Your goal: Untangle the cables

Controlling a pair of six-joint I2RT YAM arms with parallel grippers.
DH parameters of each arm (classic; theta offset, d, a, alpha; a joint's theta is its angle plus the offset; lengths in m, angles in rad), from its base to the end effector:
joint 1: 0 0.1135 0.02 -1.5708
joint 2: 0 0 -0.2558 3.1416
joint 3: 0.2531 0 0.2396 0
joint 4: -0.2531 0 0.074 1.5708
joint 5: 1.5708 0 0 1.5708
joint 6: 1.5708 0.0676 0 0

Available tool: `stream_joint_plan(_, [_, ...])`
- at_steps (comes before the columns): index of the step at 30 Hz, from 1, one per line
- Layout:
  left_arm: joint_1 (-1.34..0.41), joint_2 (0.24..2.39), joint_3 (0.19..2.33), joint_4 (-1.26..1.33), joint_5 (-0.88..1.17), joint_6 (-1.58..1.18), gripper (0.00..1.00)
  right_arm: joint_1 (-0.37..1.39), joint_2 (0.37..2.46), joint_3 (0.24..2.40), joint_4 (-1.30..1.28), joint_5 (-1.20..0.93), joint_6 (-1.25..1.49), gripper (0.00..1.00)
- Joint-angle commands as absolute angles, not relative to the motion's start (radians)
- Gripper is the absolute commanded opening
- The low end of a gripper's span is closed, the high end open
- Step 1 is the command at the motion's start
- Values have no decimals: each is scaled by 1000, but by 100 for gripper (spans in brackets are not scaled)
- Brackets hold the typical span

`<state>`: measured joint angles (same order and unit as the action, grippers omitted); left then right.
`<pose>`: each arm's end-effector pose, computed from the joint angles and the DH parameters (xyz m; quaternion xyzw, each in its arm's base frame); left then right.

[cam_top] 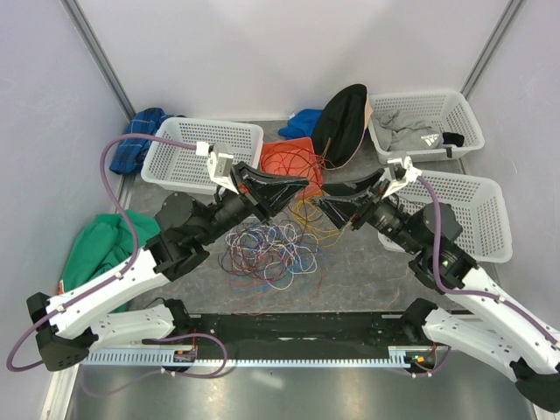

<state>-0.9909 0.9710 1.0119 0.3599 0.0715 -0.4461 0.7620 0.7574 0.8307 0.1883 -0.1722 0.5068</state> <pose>0.1248 -0.1994 0.4493 0.1772 0.5235 -0.5633 0.6142 0.1344 0.1443 0.4024 -0.1448 0.5930 0.5106 0.6055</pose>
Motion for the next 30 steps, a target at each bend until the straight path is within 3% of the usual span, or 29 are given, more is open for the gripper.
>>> stream_joint_plan(1, [-994,976,1052,368,112,-451,2,762,831,836,270,-196,511,63])
stream_joint_plan(5, [-996,974,1046,370,118,-460,2,762,896,850,271,-140,476,61])
stream_joint_plan(6, [-994,971,1046,370,121,-463,2,762,905,851,275,-127,460,49])
stream_joint_plan(8, [-994,971,1040,367,124,-465,2,761,917,856,279,-101,453,12])
stream_joint_plan(9, [-996,969,1040,365,115,-463,2,762,913,856,278,-91,451,0])
stream_joint_plan(14, [-996,904,1003,258,-93,-475,2,762,795,888,183,67,419,0])
stream_joint_plan(20, [-994,761,884,6,-575,-586,4,762,693,1061,-64,228,355,0])
stream_joint_plan(30, [-994,569,742,-185,-768,-632,7,762,673,1261,-186,360,269,0])
